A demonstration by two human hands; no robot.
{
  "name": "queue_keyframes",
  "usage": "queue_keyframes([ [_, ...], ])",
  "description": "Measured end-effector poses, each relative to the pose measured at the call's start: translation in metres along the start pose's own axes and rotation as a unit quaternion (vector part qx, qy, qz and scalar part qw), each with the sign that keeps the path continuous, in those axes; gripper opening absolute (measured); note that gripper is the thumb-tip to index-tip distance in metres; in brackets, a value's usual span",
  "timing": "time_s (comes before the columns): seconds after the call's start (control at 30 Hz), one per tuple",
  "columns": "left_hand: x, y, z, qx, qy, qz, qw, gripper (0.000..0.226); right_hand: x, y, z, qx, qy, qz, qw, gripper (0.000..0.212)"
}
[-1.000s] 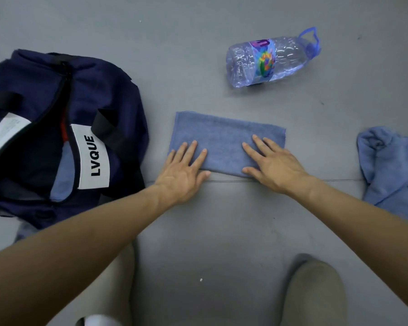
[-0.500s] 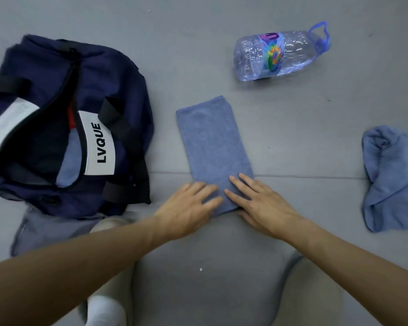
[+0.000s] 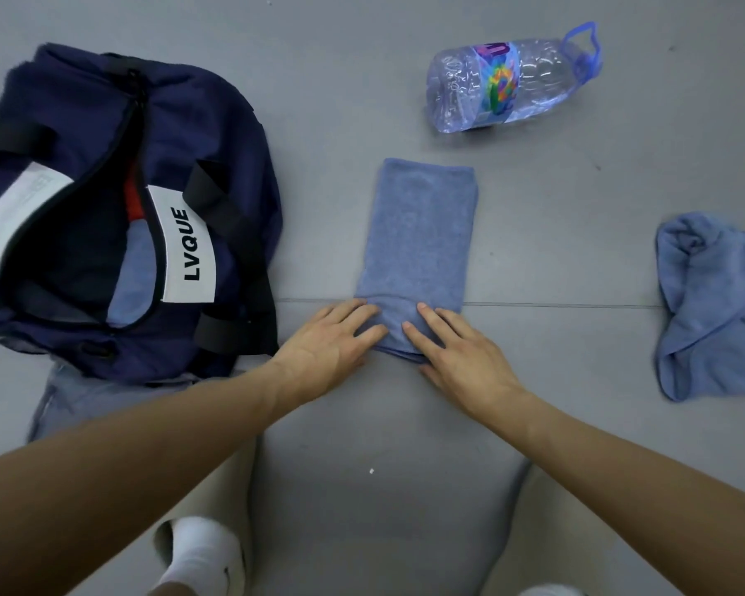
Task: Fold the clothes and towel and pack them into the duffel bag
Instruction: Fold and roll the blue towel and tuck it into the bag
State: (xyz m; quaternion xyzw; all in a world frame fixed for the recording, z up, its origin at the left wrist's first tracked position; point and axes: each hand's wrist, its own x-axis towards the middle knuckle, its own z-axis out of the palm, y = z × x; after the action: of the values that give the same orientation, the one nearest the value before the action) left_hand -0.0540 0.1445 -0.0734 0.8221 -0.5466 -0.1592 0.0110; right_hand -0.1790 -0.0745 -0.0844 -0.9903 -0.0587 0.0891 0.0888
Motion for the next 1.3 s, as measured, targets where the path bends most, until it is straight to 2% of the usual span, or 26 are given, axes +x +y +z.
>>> queue_keyframes([
  [0.1,-0.009,0.003,0.001,0.004,0.027,0.014,1.0,0.028,-0.003,0.004,0.003,0.001,0.019,-0.027,0.999,0.055],
  [0.27,-0.001,0.0,0.0,-0.006,0.012,-0.002,1.0,0.028,0.007,0.009,-0.005,-0.006,0.05,-0.072,0.996,0.036],
  [0.4,0.005,0.004,-0.003,-0.013,0.007,-0.026,1.0,0.045,0.016,0.005,-0.012,0.025,0.053,-0.027,0.998,0.023],
  [0.5,0.008,0.006,-0.004,-0.013,0.03,-0.034,0.999,0.032,0.017,0.003,-0.018,0.073,0.052,0.027,0.996,0.016],
  [0.6,0.01,0.0,-0.003,-0.033,0.056,-0.027,0.998,0.019,0.017,0.003,-0.024,0.064,0.028,0.02,0.997,0.023],
  [0.73,0.009,-0.003,-0.009,-0.081,0.066,-0.044,0.994,0.016,0.011,0.004,-0.026,-0.007,-0.028,-0.027,0.999,0.036],
  [0.8,0.014,-0.001,-0.018,-0.13,0.049,-0.087,0.987,0.018,0.014,0.005,-0.027,0.008,-0.002,-0.007,1.0,0.028],
  [0.87,0.026,-0.004,-0.024,-0.17,0.021,-0.154,0.973,0.023,0.021,0.009,-0.027,0.02,0.037,0.007,0.999,0.031],
  [1.03,0.053,-0.018,-0.028,-0.21,-0.014,-0.243,0.947,0.028,0.04,0.028,-0.033,-0.045,0.091,-0.009,0.995,0.066],
  [1.13,0.058,-0.015,-0.027,-0.176,-0.009,-0.241,0.954,0.029,0.041,0.027,-0.028,-0.086,0.072,-0.063,0.992,0.065],
  [1.2,0.058,-0.014,-0.026,-0.161,0.006,-0.233,0.959,0.03,0.04,0.027,-0.017,-0.093,0.038,-0.055,0.993,0.064],
  [1.27,0.054,-0.014,-0.029,-0.132,0.055,-0.212,0.967,0.029,0.038,0.031,-0.009,-0.077,-0.018,-0.022,0.997,0.079],
  [1.3,0.052,-0.015,-0.029,-0.096,0.095,-0.173,0.976,0.028,0.037,0.034,-0.007,-0.069,-0.042,-0.015,0.997,0.084],
])
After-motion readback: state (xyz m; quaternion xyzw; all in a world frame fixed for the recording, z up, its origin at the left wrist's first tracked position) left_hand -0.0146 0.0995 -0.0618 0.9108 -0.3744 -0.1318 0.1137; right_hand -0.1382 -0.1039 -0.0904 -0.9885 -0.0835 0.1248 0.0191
